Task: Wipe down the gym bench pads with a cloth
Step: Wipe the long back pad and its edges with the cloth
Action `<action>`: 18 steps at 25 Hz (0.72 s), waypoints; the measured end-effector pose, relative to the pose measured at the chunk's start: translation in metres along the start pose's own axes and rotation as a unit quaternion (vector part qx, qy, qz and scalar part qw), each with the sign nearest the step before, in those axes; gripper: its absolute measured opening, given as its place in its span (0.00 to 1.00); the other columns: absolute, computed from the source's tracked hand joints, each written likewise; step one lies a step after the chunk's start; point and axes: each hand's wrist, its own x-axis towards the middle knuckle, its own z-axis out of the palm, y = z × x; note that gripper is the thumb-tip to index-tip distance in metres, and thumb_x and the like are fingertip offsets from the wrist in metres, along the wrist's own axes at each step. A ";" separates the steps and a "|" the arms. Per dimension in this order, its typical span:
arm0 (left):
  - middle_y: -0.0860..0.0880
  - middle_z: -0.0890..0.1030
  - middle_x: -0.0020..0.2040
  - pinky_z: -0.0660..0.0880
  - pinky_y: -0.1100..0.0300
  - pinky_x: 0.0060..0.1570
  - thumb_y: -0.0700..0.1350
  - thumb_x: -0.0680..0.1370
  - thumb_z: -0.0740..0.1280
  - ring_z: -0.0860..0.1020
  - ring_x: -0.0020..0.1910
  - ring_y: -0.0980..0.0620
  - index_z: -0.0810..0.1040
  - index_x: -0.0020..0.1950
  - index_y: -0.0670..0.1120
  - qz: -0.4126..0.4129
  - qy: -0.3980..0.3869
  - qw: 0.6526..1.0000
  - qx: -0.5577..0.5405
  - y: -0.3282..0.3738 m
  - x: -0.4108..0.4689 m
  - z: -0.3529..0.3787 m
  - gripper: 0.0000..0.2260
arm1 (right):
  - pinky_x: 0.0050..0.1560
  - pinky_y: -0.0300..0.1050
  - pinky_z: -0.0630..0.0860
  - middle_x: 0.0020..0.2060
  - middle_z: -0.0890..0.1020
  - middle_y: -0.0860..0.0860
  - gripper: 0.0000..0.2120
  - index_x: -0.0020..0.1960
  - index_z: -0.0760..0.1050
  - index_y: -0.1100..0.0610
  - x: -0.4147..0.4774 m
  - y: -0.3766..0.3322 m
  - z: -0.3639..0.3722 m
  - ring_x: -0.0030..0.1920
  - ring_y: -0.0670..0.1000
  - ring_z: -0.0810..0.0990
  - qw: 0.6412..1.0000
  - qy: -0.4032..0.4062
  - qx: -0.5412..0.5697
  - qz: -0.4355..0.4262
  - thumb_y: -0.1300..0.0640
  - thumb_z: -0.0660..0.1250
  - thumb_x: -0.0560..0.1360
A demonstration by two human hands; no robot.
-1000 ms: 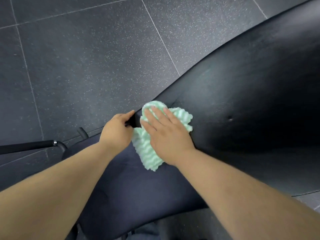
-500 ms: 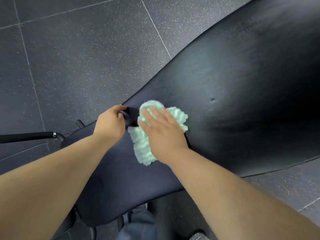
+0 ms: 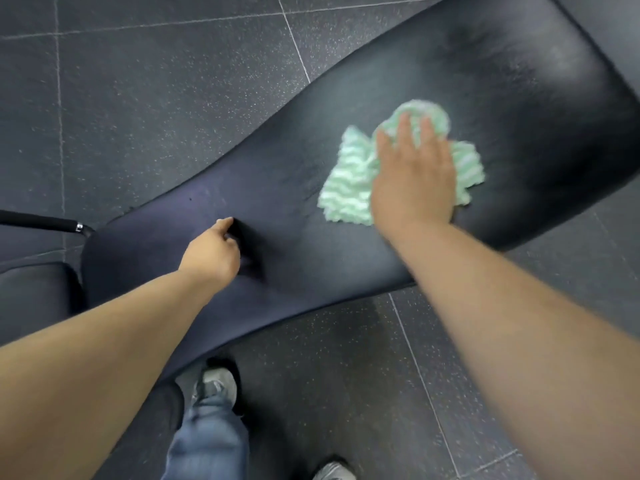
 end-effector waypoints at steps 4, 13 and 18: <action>0.48 0.67 0.74 0.70 0.60 0.38 0.38 0.79 0.51 0.77 0.45 0.46 0.61 0.76 0.51 0.019 0.005 1.000 0.008 -0.019 -0.031 0.019 0.24 | 0.75 0.51 0.40 0.78 0.52 0.51 0.27 0.76 0.57 0.51 -0.102 -0.063 0.034 0.77 0.54 0.47 0.943 -0.136 0.040 -0.302 0.60 0.54 0.78; 0.49 0.68 0.71 0.75 0.51 0.56 0.38 0.78 0.53 0.75 0.59 0.43 0.67 0.72 0.52 0.102 0.004 0.995 -0.017 -0.057 -0.012 0.003 0.23 | 0.75 0.54 0.46 0.77 0.54 0.55 0.27 0.76 0.57 0.54 -0.021 0.014 0.002 0.77 0.58 0.49 0.994 0.025 -0.050 0.092 0.58 0.54 0.77; 0.45 0.76 0.58 0.75 0.53 0.38 0.38 0.77 0.53 0.75 0.40 0.44 0.67 0.72 0.52 0.026 -0.030 0.999 -0.015 -0.096 0.012 -0.015 0.24 | 0.74 0.52 0.37 0.77 0.56 0.53 0.26 0.75 0.60 0.53 -0.137 -0.173 0.096 0.77 0.55 0.50 0.975 -0.076 0.061 -0.199 0.57 0.54 0.77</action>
